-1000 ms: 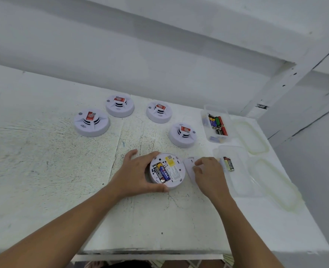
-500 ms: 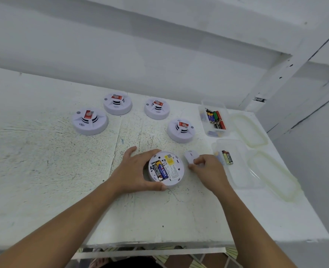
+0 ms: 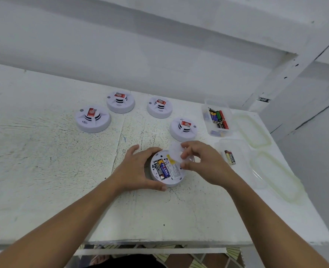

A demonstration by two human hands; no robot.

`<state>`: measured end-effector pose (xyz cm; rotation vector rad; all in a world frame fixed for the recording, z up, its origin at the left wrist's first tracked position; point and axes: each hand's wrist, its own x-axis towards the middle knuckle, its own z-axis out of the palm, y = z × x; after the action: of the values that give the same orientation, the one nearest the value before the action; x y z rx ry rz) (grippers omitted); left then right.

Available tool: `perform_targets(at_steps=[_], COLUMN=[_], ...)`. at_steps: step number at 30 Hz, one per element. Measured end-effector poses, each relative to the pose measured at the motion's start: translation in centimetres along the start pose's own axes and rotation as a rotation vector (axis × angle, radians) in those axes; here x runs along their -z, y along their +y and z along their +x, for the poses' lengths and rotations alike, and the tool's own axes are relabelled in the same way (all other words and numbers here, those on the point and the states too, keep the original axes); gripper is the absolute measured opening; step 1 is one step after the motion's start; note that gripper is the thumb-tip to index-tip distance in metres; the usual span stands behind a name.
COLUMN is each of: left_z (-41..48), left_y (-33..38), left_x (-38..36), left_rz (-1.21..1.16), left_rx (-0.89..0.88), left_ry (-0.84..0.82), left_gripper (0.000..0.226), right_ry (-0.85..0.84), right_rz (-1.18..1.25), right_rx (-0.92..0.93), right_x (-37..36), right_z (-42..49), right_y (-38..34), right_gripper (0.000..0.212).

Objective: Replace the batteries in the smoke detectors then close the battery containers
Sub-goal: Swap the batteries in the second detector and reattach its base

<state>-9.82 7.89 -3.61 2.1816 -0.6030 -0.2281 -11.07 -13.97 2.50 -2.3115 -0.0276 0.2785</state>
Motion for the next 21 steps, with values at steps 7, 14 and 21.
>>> perform_targets(at_steps=[7, 14, 21], left_z=[0.3, 0.3, 0.4], left_y=[-0.9, -0.7, -0.9], left_x=[-0.4, -0.3, -0.3], left_rz=[0.009, 0.002, -0.011], left_rx=[-0.021, -0.032, -0.017], left_ry=[0.012, 0.017, 0.025], left_gripper=[0.099, 0.094, 0.099], right_ry=[-0.219, -0.318, -0.342], right_rz=[-0.331, -0.516, -0.539], right_rx=[0.246, 0.311, 0.342], right_x=[-0.8, -0.9, -1.1], right_z=[0.6, 1.4, 1.7], right_y=[-1.2, -2.0, -1.8], right_gripper=[0.018, 0.016, 0.016])
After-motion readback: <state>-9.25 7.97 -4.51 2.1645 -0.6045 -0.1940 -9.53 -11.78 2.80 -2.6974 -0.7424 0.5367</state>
